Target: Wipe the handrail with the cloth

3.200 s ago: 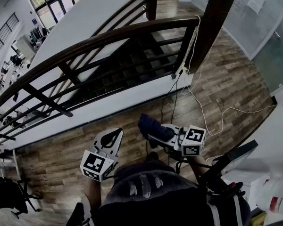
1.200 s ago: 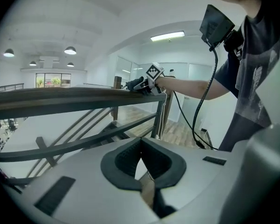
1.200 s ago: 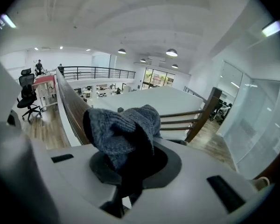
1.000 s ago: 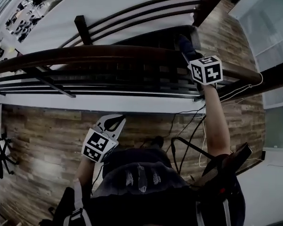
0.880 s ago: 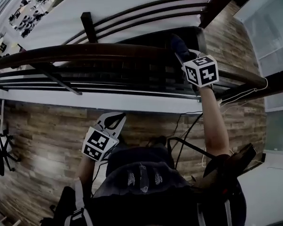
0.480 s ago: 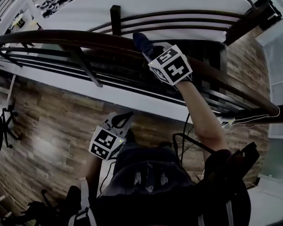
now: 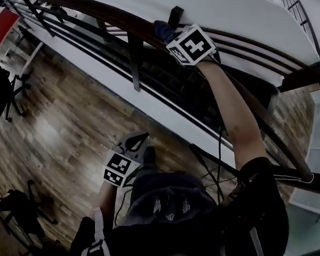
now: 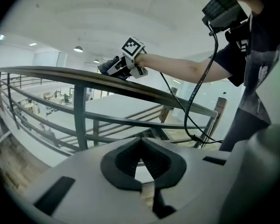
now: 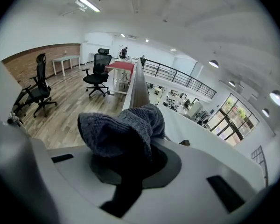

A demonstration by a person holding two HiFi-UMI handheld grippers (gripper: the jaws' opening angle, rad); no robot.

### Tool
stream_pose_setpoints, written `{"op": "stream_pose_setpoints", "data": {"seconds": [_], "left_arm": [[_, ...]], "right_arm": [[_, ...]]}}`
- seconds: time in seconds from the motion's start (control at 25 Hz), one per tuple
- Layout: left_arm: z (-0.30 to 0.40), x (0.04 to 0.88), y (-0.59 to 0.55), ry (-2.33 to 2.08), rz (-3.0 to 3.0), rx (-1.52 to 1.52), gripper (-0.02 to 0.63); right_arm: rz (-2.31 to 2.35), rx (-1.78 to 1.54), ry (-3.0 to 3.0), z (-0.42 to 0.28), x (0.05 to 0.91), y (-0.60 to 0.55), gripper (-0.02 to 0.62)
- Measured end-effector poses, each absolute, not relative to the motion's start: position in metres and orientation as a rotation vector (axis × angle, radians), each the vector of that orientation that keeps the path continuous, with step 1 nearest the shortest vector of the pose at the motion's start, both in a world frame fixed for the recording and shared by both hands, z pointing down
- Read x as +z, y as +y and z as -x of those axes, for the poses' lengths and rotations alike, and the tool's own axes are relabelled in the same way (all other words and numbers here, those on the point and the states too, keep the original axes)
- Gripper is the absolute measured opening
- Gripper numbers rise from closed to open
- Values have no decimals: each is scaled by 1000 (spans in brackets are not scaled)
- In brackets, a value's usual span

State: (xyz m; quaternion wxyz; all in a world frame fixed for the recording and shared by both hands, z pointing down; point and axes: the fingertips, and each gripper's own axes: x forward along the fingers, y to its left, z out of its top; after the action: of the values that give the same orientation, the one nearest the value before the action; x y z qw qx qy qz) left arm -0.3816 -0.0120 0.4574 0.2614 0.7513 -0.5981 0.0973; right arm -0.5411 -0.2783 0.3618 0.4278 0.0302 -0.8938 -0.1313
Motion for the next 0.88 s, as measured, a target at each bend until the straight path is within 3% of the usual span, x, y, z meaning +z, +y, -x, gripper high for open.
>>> {"op": "stream_pose_setpoints", "data": {"seconds": [0.28,0.48,0.68,0.88], "left_arm": [[428,468,18,-1746,-1857,226,8],[448,498,42,-1773,-1758,239,8],[451,521,52,-1747,-1721,265,8],[448,528,61,-1735,-1699,246,8]], "right_arm": [[69,-640,-2229,645,351,-241,43],[263,-942,-2212,626,397,-152,43],[136,-1078,-2034,609,500,-193,39],[39,-989,-2013,627,537,-212,38]]}}
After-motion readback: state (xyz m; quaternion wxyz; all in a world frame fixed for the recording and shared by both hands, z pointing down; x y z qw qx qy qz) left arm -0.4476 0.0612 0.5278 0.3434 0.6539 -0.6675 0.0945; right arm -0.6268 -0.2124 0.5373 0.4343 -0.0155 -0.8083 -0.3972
